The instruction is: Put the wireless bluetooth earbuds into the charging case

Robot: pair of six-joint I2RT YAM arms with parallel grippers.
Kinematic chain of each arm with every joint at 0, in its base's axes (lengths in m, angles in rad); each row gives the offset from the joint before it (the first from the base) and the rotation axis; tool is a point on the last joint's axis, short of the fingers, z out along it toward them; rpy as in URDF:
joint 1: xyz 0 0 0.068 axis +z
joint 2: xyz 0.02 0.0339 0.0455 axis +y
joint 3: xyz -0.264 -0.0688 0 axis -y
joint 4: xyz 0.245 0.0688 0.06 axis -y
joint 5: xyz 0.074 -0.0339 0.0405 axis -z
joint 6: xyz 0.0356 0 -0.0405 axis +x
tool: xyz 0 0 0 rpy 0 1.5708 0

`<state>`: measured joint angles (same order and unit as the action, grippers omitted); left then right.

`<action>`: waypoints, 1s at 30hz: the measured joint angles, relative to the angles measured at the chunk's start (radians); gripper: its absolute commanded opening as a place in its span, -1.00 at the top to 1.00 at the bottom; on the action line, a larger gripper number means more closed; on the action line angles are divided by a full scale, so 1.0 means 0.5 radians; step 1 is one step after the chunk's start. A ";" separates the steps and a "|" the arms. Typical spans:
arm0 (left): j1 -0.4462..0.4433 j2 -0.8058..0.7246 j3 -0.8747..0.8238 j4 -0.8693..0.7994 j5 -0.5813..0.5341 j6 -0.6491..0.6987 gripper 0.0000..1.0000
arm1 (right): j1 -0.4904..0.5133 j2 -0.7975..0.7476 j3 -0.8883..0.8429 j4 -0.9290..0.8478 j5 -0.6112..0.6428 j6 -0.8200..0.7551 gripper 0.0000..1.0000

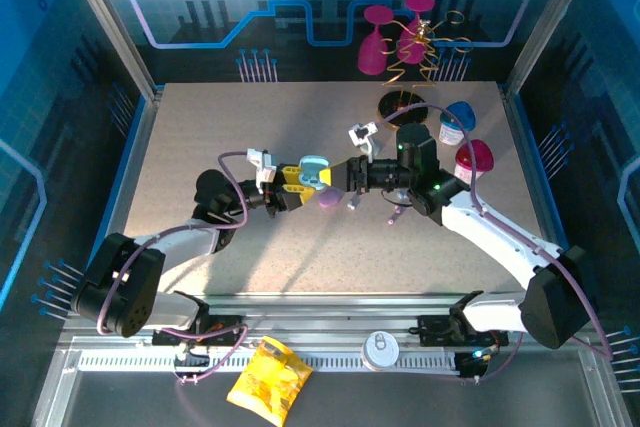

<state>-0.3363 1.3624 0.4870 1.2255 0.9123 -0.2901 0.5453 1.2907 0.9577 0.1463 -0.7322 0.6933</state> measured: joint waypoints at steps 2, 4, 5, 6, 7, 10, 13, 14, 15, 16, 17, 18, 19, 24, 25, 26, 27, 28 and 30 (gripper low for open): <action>0.002 0.001 0.000 0.000 0.001 0.000 0.40 | 0.000 -0.005 0.000 -0.011 0.001 -0.013 0.36; 0.002 0.002 0.000 0.001 0.001 0.000 0.40 | 0.000 -0.008 0.001 -0.017 0.006 -0.014 0.34; 0.004 0.004 0.000 0.001 0.001 0.000 0.39 | 0.000 -0.008 0.001 -0.018 0.007 -0.017 0.33; 0.005 0.006 0.000 0.002 0.002 -0.001 0.40 | 0.000 -0.008 0.001 -0.023 0.011 -0.021 0.28; 0.008 0.008 0.000 0.003 0.002 -0.001 0.39 | 0.000 -0.008 0.001 -0.026 0.015 -0.023 0.24; 0.013 0.021 0.000 0.018 0.002 -0.002 0.40 | 0.000 -0.010 0.008 -0.040 0.034 -0.031 0.13; 0.013 0.027 0.000 0.039 0.002 -0.011 0.40 | 0.000 -0.016 0.014 -0.057 0.044 -0.030 0.04; 0.013 0.028 0.000 0.046 0.002 -0.018 0.39 | 0.000 -0.019 0.019 -0.070 0.050 -0.031 0.01; 0.013 0.031 0.000 0.056 0.002 -0.030 0.40 | 0.000 -0.021 0.027 -0.085 0.056 -0.031 -0.01; 0.013 0.034 0.000 0.067 0.002 -0.038 0.40 | 0.001 -0.024 0.030 -0.095 0.063 -0.035 -0.03; 0.014 0.037 0.000 0.084 0.003 -0.044 0.40 | 0.004 -0.028 0.033 -0.114 0.085 -0.038 -0.06; 0.014 0.037 0.000 0.099 0.008 -0.047 0.40 | 0.004 -0.032 0.033 -0.134 0.092 -0.043 -0.08; 0.014 0.037 0.000 0.115 0.014 -0.047 0.40 | 0.004 -0.034 0.033 -0.150 0.098 -0.045 -0.10; 0.024 0.037 0.000 0.166 0.024 -0.051 0.40 | 0.003 -0.115 0.014 -0.189 0.105 -0.105 -0.24; 0.031 0.037 0.000 0.173 0.024 -0.051 0.40 | 0.001 -0.156 -0.002 -0.190 0.105 -0.118 -0.25; 0.038 0.037 0.000 0.179 0.024 -0.051 0.40 | -0.007 -0.211 -0.027 -0.187 0.105 -0.134 -0.27; 0.045 0.036 0.000 0.179 0.024 -0.051 0.40 | -0.018 -0.272 -0.058 -0.186 0.103 -0.143 -0.30; 0.053 0.034 0.000 0.179 0.024 -0.051 0.40 | -0.034 -0.329 -0.089 -0.182 0.104 -0.156 -0.31; 0.068 0.023 0.000 0.177 0.024 -0.050 0.39 | -0.092 -0.460 -0.159 -0.189 0.110 -0.198 -0.31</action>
<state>-0.3023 1.3739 0.4870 1.3140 0.9241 -0.3153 0.4992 1.0607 0.8780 0.0517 -0.6773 0.5945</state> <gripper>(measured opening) 0.357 0.653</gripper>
